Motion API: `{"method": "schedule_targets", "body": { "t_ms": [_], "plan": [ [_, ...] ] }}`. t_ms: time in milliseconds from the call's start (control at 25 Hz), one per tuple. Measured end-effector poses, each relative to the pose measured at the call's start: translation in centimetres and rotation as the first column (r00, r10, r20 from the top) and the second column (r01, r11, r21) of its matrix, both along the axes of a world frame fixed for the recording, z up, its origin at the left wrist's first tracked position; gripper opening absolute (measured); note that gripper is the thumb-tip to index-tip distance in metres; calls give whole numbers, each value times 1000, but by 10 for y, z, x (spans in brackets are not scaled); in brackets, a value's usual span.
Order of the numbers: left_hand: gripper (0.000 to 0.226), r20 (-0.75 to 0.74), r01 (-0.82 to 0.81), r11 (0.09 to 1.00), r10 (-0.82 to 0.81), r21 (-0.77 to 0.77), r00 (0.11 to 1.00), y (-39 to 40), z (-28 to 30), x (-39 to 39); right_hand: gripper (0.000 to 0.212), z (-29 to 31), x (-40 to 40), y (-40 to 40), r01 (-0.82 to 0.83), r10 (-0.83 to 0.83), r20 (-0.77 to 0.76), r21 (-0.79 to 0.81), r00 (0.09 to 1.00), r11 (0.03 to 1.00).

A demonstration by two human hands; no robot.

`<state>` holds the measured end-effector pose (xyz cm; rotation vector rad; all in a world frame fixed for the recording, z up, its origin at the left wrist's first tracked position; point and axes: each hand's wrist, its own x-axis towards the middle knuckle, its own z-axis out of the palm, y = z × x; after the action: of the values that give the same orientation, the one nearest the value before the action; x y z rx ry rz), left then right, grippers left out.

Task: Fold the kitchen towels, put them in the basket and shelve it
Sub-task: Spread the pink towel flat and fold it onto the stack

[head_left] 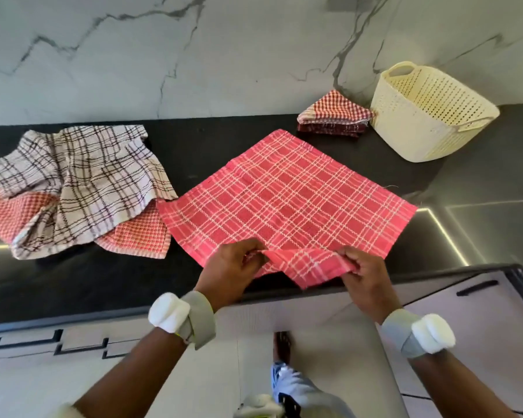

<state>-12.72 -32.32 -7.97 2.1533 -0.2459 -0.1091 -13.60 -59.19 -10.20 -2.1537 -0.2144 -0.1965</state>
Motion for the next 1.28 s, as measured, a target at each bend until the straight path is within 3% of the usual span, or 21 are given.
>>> {"method": "schedule_targets", "body": {
  "t_ms": [120, 200, 240, 320, 480, 560, 640, 720, 840, 920, 1000, 1080, 1280],
  "plan": [
    [13, -159, 131, 988, -142, -77, 977, -2, 28, 48, 32, 39, 53, -6, -46, 45, -38, -20, 998, 999],
    [19, -243, 203, 979, -195, 8, 950, -2, 36, 80, 28, 51, 93, -17, -175, 155, -275, -49, 949, 983],
    [22, -283, 233, 969, -202, 79, 938, -4, 38, 95, 22, 53, 110, -23, -256, 225, -412, -20, 883, 967],
    [26, -335, 263, 948, -193, 178, 922, -9, 39, 125, 11, 48, 148, -33, -310, 271, -519, 12, 810, 951],
    [28, -337, 89, 989, -44, 119, 940, -16, 37, 179, 7, 34, 218, -32, -325, 313, -446, 52, 838, 944],
    [32, -353, -9, 991, 57, 137, 934, -14, 30, 203, 11, 34, 245, -27, -364, 412, -472, 195, 779, 911],
    [34, -384, -60, 987, 114, 148, 916, -12, 20, 224, 30, 33, 272, -23, -352, 492, -537, 348, 685, 869],
    [33, -411, -115, 986, 156, 123, 898, -13, 15, 238, 30, 27, 297, -22, -366, 488, -576, 324, 656, 873],
    [37, -422, -217, 970, 242, 108, 874, -11, 5, 251, 28, 12, 323, -14, -242, 370, -603, 285, 707, 927],
    [42, -362, -279, 939, 336, 202, 870, -11, -3, 263, 30, -2, 337, -8, -121, 242, -621, 231, 745, 965],
    [42, -314, -284, 907, 380, 311, 870, -12, -11, 269, 36, -14, 341, -5, -154, 152, -568, 45, 809, 987],
    [35, -279, -284, 893, 388, 348, 878, -13, -16, 270, 33, -18, 343, -6, -234, 172, -504, -63, 846, 970],
    [34, 20, -410, 845, 430, 344, 903, -15, -19, 268, 25, -12, 365, -11, -220, 191, -331, -53, 924, 974]
  ]
}}
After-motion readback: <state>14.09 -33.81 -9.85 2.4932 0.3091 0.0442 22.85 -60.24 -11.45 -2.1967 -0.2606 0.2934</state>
